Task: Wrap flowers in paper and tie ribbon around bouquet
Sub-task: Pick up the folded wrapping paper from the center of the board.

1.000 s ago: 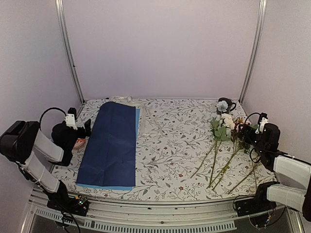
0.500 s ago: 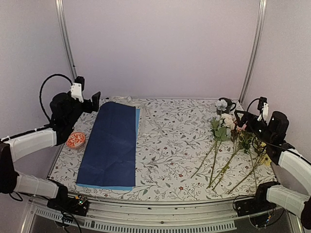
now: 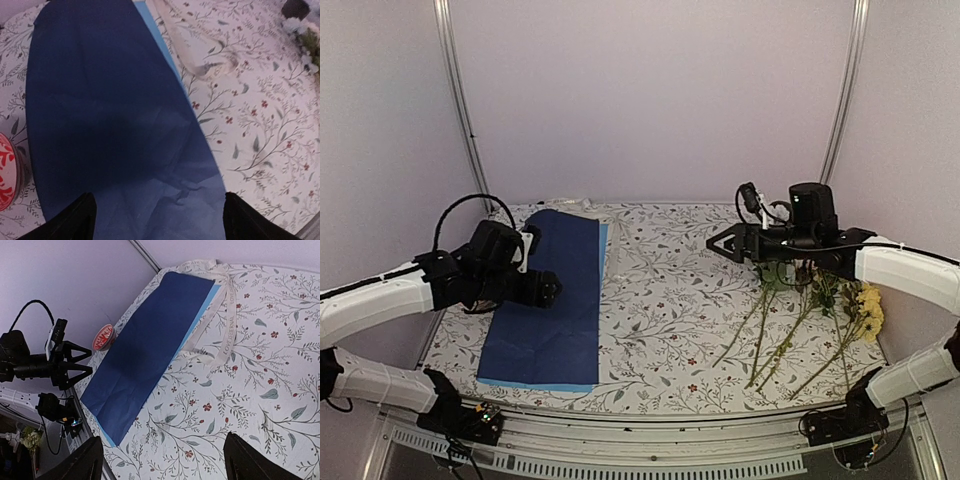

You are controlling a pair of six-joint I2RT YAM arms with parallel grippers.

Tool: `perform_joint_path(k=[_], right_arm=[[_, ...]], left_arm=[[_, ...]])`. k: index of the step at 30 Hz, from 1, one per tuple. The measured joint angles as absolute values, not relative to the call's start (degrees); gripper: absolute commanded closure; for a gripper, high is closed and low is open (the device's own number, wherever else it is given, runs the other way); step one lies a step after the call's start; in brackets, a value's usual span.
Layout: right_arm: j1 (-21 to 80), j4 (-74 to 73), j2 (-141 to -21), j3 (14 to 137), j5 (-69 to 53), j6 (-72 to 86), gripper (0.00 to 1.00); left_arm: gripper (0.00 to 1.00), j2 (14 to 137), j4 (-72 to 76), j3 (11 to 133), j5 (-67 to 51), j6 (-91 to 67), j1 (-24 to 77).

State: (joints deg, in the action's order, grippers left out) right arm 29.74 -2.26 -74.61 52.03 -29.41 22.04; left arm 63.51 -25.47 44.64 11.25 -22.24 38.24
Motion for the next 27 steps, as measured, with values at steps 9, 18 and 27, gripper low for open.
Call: perform_joint_path(k=[9, 18, 27], right_arm=[[33.6, -7.9, -85.5, 55.9, -26.2, 23.4, 0.17], [34.2, -12.4, -92.6, 61.2, -26.0, 19.6, 0.17], [34.2, -15.9, -93.0, 61.5, -25.6, 15.9, 0.16]], left_arm=[[0.01, 68.1, -29.9, 41.3, 13.1, -28.9, 21.6], [0.01, 75.7, -28.6, 35.6, 8.1, -31.9, 16.1], [0.58, 81.0, -21.2, 34.9, 4.9, -30.4, 14.4]])
